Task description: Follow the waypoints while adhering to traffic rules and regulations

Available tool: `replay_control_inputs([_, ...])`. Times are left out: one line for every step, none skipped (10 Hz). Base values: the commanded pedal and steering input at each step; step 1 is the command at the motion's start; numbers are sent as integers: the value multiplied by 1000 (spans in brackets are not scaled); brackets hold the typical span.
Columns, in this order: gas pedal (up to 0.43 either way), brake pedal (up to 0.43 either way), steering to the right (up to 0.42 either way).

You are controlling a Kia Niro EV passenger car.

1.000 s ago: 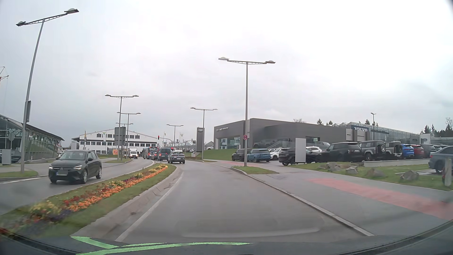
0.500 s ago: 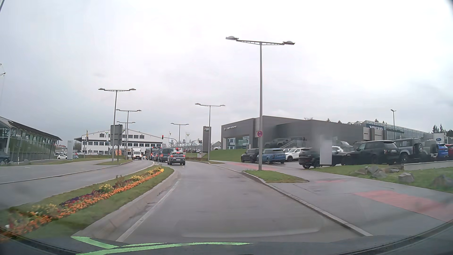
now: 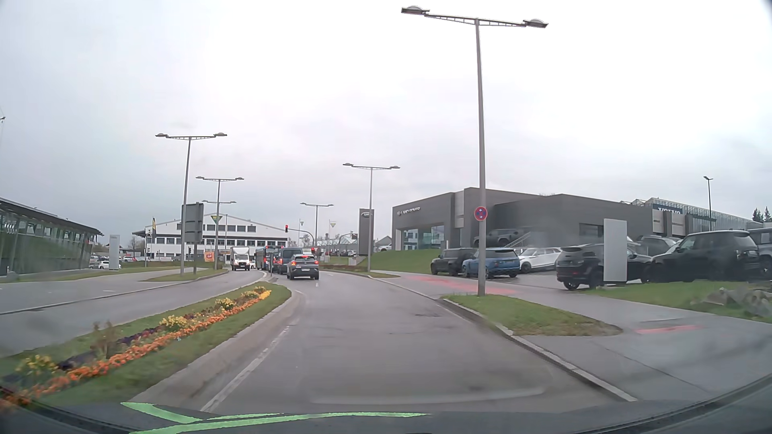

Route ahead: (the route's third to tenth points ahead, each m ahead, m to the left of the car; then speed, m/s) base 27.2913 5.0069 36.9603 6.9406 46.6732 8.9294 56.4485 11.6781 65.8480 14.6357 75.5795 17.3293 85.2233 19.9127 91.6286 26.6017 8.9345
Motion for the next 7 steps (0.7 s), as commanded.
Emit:
replay_control_inputs([0, 171, -29])
replay_control_inputs([0, 177, -30])
replay_control_inputs([0, 177, -30])
replay_control_inputs([0, 183, -30])
replay_control_inputs([0, 183, -29])
replay_control_inputs([0, 189, -30])
replay_control_inputs([0, 195, -29])
